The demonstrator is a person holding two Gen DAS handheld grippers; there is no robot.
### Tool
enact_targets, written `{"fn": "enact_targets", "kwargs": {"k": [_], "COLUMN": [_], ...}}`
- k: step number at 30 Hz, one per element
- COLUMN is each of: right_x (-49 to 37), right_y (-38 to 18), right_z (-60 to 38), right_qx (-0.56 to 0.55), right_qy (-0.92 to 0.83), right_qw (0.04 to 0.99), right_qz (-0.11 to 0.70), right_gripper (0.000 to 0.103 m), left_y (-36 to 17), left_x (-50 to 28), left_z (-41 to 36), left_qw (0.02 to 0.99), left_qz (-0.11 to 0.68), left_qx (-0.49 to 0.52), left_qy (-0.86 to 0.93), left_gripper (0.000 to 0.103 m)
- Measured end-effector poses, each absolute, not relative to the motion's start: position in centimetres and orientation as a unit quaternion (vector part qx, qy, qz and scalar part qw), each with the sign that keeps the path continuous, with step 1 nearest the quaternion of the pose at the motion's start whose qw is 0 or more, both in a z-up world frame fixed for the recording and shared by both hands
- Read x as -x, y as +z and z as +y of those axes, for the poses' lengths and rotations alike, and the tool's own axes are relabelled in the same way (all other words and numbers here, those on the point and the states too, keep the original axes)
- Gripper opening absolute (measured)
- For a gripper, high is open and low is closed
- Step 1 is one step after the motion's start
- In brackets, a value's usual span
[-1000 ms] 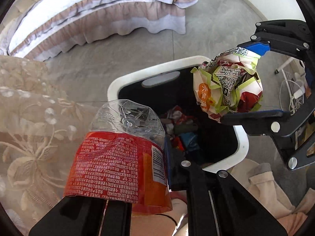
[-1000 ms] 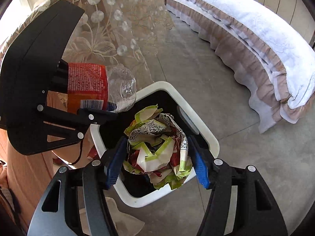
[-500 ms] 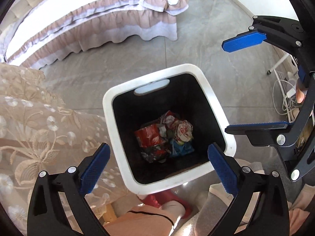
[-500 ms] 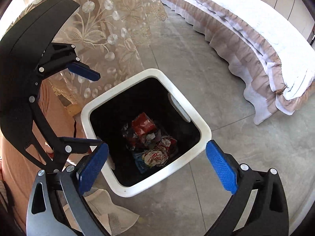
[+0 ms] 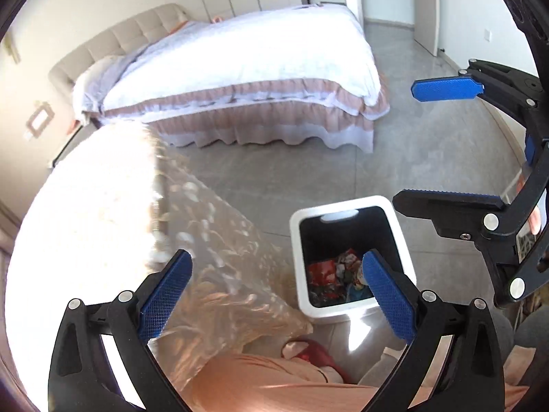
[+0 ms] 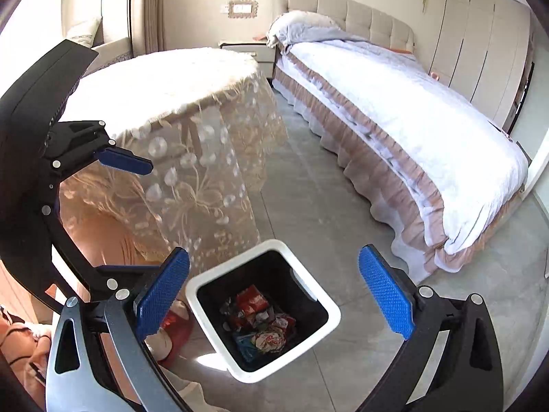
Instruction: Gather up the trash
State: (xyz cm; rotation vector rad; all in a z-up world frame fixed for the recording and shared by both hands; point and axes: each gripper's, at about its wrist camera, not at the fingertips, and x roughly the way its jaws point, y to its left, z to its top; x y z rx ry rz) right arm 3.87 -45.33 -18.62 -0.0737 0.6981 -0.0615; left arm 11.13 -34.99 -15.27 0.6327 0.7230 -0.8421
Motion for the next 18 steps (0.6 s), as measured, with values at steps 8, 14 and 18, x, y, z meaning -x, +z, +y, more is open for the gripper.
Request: {"fn": "enact_targets", "kwargs": {"k": [8,14,18], "right_x": [-5.3,-6.2,-5.8], "right_y": [-13.2,-9.7,-7.7], "right_z": [-40.2,-35.2,-31.3], "right_qx": [0.052,0.061,0.07], "right_qy": [0.006,0.027,0.044], "right_qw": [0.965,0.978,0.983], "right_qz": [0.259,0.2,0.165], "right_gripper": [0.098,0.098,0.098], "left_y": [-9.6,-5.9,-4.2], "left_x": [-12.4,-11.5,-10.4], "left_z": [-26.0,-19.7,-15.6], "left_qw": [0.881,0.926,0.946], "left_qz": [0.313,0.274,0.26], "left_qx": [-0.211,-0.167,-0.117], "left_qy": [-0.286,-0.199,-0.151], "left_gripper": [0.098,0.098,0.098]}}
